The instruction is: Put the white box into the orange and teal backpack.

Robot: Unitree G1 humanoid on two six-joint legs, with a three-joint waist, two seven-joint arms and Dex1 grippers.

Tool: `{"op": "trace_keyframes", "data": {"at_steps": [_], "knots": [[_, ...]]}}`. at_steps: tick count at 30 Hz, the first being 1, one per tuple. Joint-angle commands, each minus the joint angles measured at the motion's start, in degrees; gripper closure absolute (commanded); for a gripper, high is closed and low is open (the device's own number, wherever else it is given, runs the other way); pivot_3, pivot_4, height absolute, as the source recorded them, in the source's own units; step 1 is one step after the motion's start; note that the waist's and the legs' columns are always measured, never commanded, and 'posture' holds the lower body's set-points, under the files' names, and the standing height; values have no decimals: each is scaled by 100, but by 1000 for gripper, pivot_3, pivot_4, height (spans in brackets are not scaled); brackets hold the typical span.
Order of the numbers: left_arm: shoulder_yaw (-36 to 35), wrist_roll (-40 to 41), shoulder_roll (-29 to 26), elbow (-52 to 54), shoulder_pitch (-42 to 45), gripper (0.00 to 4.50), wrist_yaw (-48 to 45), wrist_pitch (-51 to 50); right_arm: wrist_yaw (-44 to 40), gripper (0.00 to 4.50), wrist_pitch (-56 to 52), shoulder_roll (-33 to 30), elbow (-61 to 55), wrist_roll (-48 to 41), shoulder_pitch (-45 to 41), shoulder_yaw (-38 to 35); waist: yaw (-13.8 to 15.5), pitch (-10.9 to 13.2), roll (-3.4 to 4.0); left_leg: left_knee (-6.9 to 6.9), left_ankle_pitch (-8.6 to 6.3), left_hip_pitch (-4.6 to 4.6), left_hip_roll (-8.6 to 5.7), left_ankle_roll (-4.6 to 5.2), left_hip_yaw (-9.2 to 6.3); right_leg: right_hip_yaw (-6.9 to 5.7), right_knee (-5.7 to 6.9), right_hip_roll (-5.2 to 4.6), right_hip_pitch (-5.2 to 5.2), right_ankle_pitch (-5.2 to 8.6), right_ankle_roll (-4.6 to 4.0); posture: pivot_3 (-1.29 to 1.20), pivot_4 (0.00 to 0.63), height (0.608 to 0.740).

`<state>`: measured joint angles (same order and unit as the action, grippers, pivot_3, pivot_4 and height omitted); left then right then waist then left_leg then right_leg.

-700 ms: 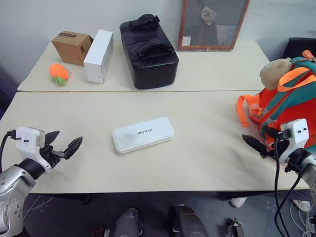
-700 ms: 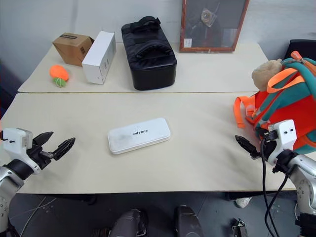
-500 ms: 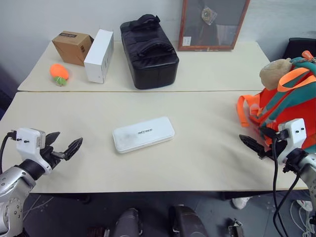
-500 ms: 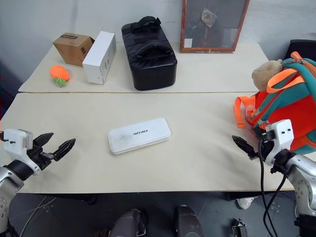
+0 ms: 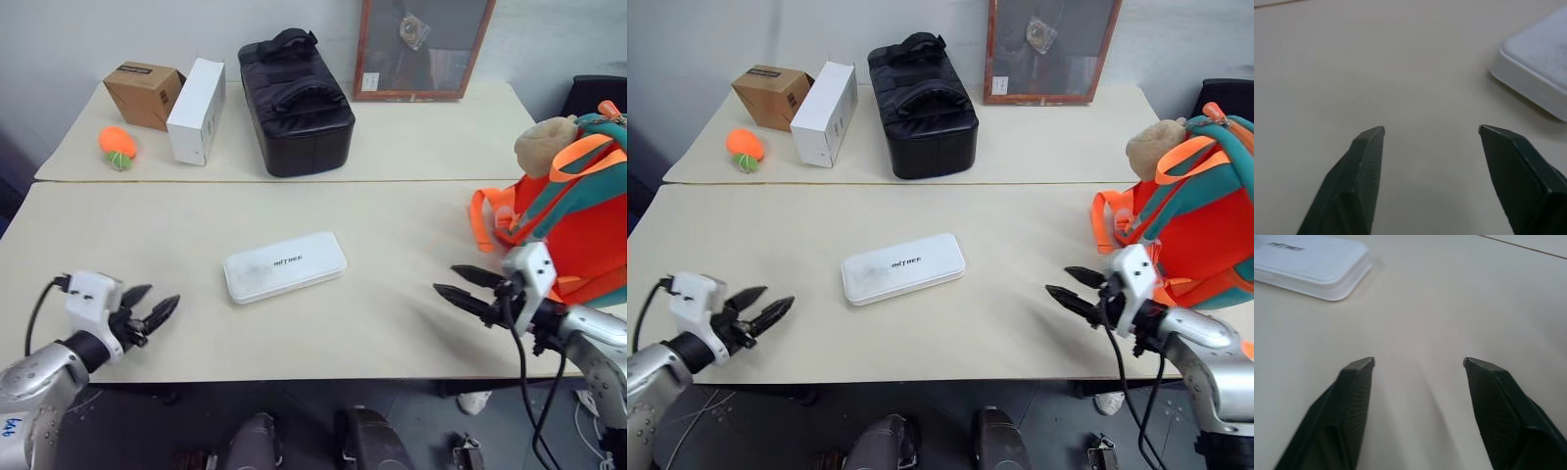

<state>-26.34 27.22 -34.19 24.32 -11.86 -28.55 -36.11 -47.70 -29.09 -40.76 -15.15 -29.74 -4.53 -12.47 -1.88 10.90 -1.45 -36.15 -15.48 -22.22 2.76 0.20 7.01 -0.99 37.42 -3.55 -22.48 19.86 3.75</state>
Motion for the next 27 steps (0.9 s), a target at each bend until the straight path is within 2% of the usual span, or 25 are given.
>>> {"op": "trace_keyframes", "data": {"at_steps": [1, 5, 7, 12, 16, 21, 27], "knots": [[327, -174, 31, 22, 316, 2712, 126, 126, 119, 3007, 108, 240, 178, 254, -623, 517, 8, 0, 0, 0, 2, -1, 1, -2, -1, -1, 1, 1, -2, -3, -5, 0, 150, 740], [906, -353, 34, -44, 673, 4060, 72, 155, -16, 4465, 412, 586, 858, 618, -1411, 1131, 19, 0, 0, 5, 8, 0, 0, -2, -4, -7, 2, 1, -3, -4, -8, 0, 150, 740], [1075, -400, 57, -129, 855, 4459, 128, 65, -5, 4500, 570, 760, 1288, 890, -1780, 1415, 16, 0, 0, 5, 6, -5, 0, -5, -4, -8, 0, 1, -7, -5, -8, 0, 150, 740], [1410, -339, 203, -365, 1311, 4459, 319, -370, 237, 4500, 1057, 1322, 2555, 1592, -2668, 1929, -2, 0, 0, -3, 9, -8, -1, -14, -1, -10, 4, 1, -8, -5, -6, 0, 150, 740], [1637, -420, 339, -514, 1593, 4459, 344, -356, 254, 4500, 1328, 1624, 3026, 1929, -2910, 2168, -6, 0, 0, -4, 18, -8, 0, -29, -1, -11, 8, 4, -10, -5, -6, 0, 150, 740], [1803, -509, 380, -729, 1838, 4459, 285, -278, 12, 4500, 1283, 1712, 2789, 1855, -2806, 2180, 6, 0, 0, -8, 19, -8, -1, -31, -1, -12, 13, 2, -9, -6, -4, 0, 150, 740], [1969, -711, 378, -1238, 2183, 4459, 129, 4, -244, 4500, 912, 1488, 1938, 1720, -2283, 2154, 21, 0, 0, -8, 18, -6, 0, -28, -8, -17, 20, 2, -8, -7, -4, 0, 150, 740]]}}
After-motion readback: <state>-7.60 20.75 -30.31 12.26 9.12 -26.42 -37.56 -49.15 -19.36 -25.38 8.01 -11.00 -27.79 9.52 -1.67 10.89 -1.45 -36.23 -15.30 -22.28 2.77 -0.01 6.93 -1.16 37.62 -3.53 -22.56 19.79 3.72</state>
